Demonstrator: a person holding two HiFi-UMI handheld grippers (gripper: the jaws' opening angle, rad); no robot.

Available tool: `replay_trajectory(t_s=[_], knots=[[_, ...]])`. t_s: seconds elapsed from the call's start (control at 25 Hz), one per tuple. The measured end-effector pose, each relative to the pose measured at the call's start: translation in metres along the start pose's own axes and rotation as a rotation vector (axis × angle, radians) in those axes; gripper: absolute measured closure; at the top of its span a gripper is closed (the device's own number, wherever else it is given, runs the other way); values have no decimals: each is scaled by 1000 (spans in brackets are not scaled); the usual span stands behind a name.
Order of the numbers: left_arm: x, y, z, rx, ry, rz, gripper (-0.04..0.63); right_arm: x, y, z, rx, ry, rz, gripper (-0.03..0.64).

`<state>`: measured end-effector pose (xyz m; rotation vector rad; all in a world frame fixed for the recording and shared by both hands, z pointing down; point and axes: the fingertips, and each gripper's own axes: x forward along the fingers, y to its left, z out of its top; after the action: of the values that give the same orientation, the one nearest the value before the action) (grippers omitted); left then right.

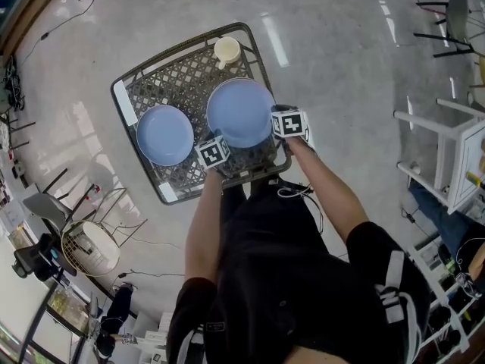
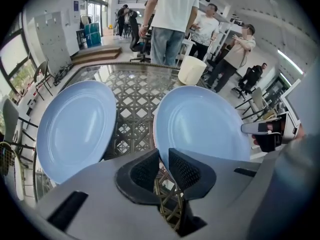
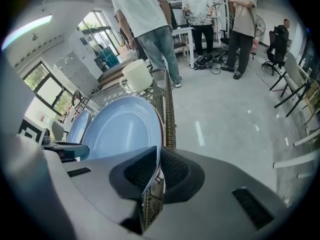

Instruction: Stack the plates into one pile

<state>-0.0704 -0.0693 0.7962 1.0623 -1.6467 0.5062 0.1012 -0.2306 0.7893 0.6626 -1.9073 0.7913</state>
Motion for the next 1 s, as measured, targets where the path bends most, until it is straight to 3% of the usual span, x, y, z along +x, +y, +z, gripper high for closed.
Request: replay_trajectory(t_s=[0.32,0.68,1.0], knots=[[1,-3,-1,-3,2,0,520,3,-5,-4,-5,-3,-10,592],[-4,-1,2,-11,-15,2,472,-8,-6,10,-11,-89,-34,560],[-23,5,15,0,-76,3,472,-25,6,19,-28,-191,-24,564]])
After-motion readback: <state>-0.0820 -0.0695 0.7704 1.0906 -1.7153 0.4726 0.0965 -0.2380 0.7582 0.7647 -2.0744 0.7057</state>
